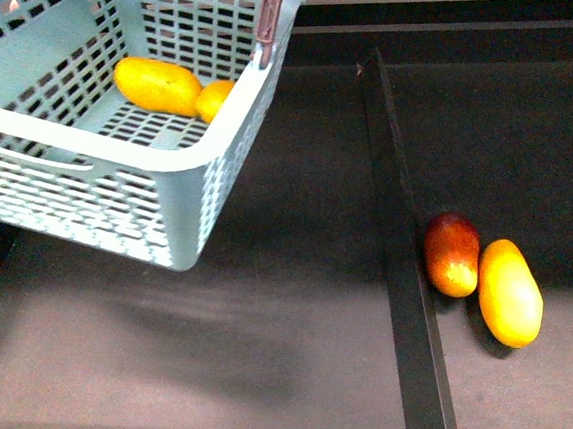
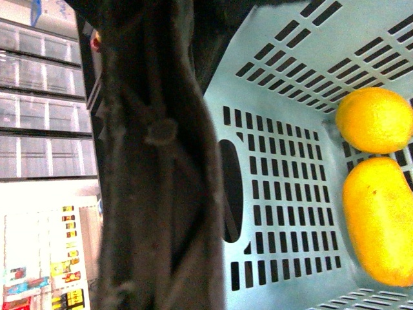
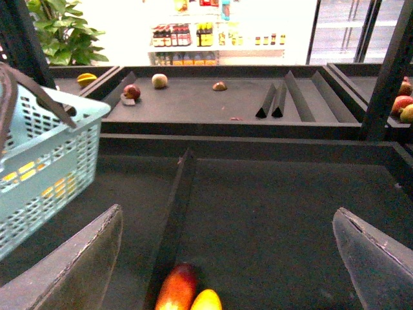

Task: Pick lemon and mango into basket

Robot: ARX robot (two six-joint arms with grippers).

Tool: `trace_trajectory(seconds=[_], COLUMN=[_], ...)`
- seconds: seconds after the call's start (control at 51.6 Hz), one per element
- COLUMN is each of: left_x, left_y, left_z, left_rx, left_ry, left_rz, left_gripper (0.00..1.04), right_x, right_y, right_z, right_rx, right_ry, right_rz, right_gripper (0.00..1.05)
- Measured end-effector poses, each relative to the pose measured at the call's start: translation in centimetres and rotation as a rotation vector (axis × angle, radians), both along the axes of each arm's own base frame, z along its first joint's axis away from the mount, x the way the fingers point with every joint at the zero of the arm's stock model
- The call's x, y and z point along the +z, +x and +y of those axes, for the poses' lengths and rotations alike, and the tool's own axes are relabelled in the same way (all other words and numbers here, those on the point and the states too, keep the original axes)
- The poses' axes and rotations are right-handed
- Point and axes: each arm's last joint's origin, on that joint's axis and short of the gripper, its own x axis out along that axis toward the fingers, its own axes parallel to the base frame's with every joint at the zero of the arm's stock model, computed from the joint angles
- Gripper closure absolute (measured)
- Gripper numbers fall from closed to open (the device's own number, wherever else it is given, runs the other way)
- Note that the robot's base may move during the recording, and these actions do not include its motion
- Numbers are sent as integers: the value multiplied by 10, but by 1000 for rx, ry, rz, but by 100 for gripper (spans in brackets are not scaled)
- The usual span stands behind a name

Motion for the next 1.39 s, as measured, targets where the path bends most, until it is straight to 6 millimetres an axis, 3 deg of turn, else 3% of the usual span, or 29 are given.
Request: trace_trajectory(seconds=[0.116, 0.31, 0.445, 0.658, 0.774, 0.929, 1.046, 1.123, 1.181, 1.259, 1.355, 1.394], left_x=[-22, -64, -79, -93, -90, -71, -59, -45, -36, -22, -21, -24], left_y=[28, 47, 40, 8, -1, -12, -34, -70, -96, -130, -149, -161], left_z=[-7, -13, -7, 4, 8, 10, 16, 26, 32, 38, 46, 56], left_rx=[21, 19, 21, 44, 62, 69, 119, 170, 212, 236, -14, -90], left_ry=[-63, -80, -87, -97, -95, -98, -80, -50, -25, 4, 180, 343], left_rz=[28, 128, 156, 190, 206, 187, 161, 160, 174, 180, -118, -283], left_gripper=[100, 100, 100, 100, 82, 57, 37, 15, 6, 9, 24, 32], right_x=[0, 0, 0, 0, 0, 0, 0, 0, 0, 0, 0, 0], right_y=[0, 0, 0, 0, 0, 0, 0, 0, 0, 0, 0, 0], right_z=[0, 0, 0, 0, 0, 0, 0, 0, 0, 0, 0, 0], right_rx=[0, 0, 0, 0, 0, 0, 0, 0, 0, 0, 0, -2], right_ry=[0, 0, 0, 0, 0, 0, 0, 0, 0, 0, 0, 0], right_rz=[0, 0, 0, 0, 0, 0, 0, 0, 0, 0, 0, 0], right_gripper=[9, 9, 9, 9, 9, 9, 9, 9, 9, 9, 9, 9])
